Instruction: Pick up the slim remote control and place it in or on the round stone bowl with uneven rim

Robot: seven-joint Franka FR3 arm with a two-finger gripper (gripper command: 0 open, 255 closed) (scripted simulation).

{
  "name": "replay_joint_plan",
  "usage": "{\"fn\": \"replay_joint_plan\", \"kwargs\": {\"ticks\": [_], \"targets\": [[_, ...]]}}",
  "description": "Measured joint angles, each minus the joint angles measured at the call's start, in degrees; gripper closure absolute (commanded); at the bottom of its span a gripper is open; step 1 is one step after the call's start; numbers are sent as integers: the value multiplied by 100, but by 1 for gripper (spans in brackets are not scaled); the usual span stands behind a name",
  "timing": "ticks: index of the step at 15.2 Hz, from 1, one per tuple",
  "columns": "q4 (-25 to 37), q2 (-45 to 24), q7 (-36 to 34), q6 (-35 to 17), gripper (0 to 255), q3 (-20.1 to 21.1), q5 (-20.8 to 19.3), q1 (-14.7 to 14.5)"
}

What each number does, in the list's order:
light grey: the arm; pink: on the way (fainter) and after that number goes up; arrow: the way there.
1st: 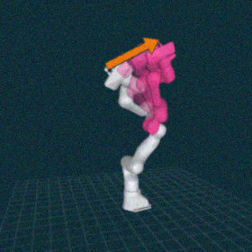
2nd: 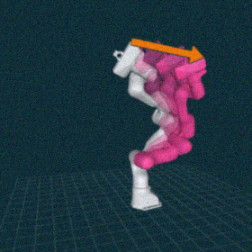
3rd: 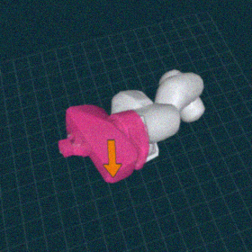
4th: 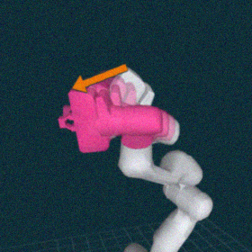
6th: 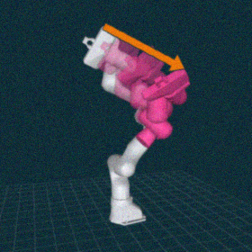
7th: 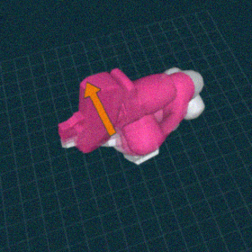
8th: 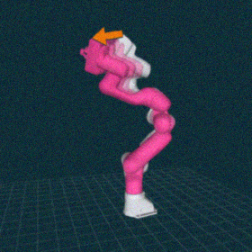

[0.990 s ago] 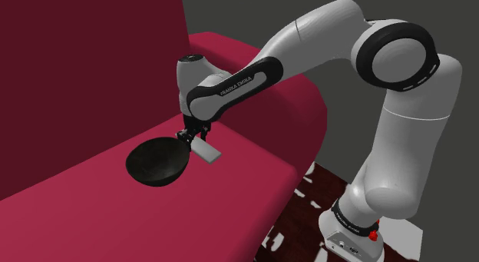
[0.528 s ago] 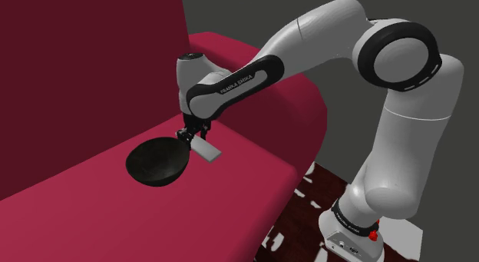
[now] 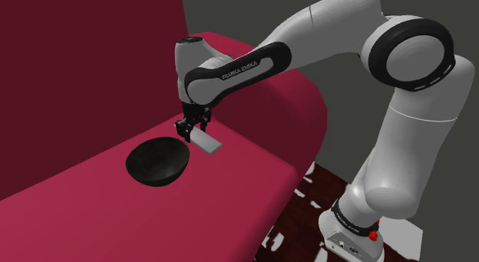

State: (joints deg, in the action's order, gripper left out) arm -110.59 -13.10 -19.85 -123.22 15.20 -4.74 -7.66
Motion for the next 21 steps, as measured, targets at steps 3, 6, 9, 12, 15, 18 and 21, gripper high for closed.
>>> {"fn": "replay_joint_plan", "kwargs": {"ticks": [3,6,9,12,15,18,21], "targets": [[93,126,30,212,255,12,46,10],[207,209,49,407,255,21,77,13],[319,306,69,612,255,29,112,18],[512,357,79,853,255,37,133,15],[675,408,103,1066,255,37,153,22],[848,447,119,1276,255,38,168,25],[993,498,127,1469,255,43,186,25]]}}
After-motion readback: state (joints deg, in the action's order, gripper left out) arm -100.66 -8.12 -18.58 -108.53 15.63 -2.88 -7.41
